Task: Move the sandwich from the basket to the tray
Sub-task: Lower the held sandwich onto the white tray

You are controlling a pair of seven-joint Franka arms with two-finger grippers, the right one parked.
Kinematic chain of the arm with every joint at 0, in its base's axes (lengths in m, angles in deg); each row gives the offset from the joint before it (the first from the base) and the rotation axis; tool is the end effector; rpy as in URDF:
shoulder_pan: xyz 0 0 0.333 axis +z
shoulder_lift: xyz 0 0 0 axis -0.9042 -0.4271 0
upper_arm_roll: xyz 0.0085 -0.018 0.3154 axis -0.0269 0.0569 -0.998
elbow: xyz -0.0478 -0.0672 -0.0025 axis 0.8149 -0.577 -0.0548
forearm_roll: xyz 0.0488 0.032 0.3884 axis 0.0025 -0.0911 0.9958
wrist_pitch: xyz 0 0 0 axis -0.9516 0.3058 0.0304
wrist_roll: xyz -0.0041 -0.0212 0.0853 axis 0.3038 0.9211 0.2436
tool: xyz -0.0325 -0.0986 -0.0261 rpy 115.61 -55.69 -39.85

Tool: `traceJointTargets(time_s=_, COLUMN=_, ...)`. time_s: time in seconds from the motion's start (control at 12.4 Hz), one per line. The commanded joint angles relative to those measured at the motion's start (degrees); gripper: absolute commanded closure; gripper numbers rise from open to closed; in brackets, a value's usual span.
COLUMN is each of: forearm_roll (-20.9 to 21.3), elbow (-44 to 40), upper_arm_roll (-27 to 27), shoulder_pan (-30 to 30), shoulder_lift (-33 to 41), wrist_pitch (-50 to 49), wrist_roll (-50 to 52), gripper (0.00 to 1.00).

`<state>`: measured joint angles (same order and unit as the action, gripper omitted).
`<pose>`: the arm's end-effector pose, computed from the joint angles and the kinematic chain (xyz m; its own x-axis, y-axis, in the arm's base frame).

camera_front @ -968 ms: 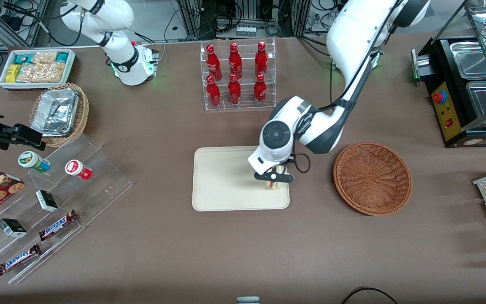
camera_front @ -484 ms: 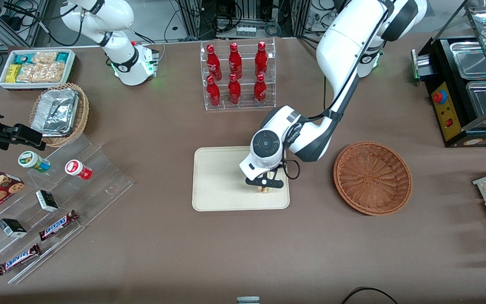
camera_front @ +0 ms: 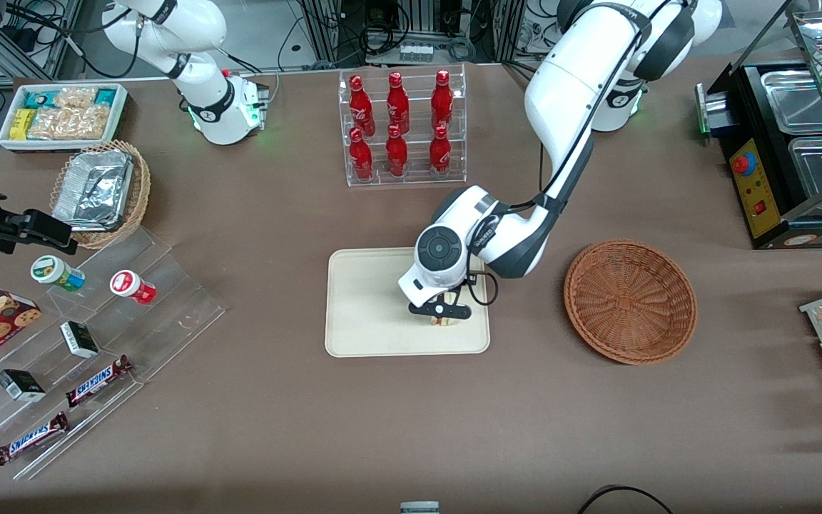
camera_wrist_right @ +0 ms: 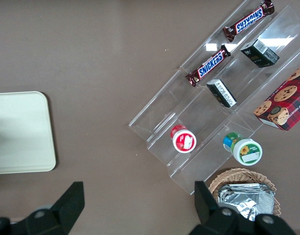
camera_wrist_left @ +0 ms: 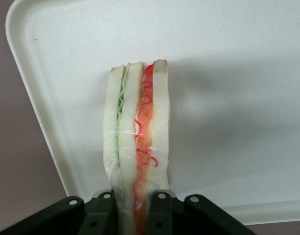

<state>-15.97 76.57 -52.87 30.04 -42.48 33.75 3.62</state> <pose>0.5405 -0.4668 0.2221 0.9732 -0.1321 -0.1880 -0.1409 -0.9894 -0.0343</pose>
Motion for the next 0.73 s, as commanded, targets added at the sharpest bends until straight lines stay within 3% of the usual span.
traceJointTargets(time_s=0.0, forearm_roll=-0.41, elbow=-2.08, upper_arm_roll=-0.46, shoulder_pan=-0.92, shoulder_lift=-1.38, wrist_pitch=0.64, wrist_roll=0.85, gripper=0.94)
traceJointTargets(time_s=0.08, forearm_roll=-0.41, elbow=-2.08, upper_arm_roll=-0.46, shoulder_pan=-0.92, shoulder_lift=-1.47, wrist_pitch=1.08, wrist_roll=0.85, gripper=0.43)
traceJointTargets(time_s=0.16, forearm_roll=-0.41, elbow=-2.08, upper_arm_roll=-0.46, shoulder_pan=-1.01, shoulder_lift=-1.55, wrist_pitch=1.26, wrist_roll=0.68, gripper=0.1)
traceJointTargets(time_s=0.24, forearm_roll=-0.41, elbow=-2.08, upper_arm_roll=-0.46, shoulder_pan=-0.92, shoulder_lift=-1.81, wrist_pitch=1.44, wrist_roll=0.76, gripper=0.0)
traceJointTargets(time_s=0.65, forearm_roll=-0.32, elbow=-2.08, upper_arm_roll=-0.55, shoulder_pan=-0.92, shoulder_lift=-1.73, wrist_pitch=2.14, wrist_roll=0.76, gripper=0.0)
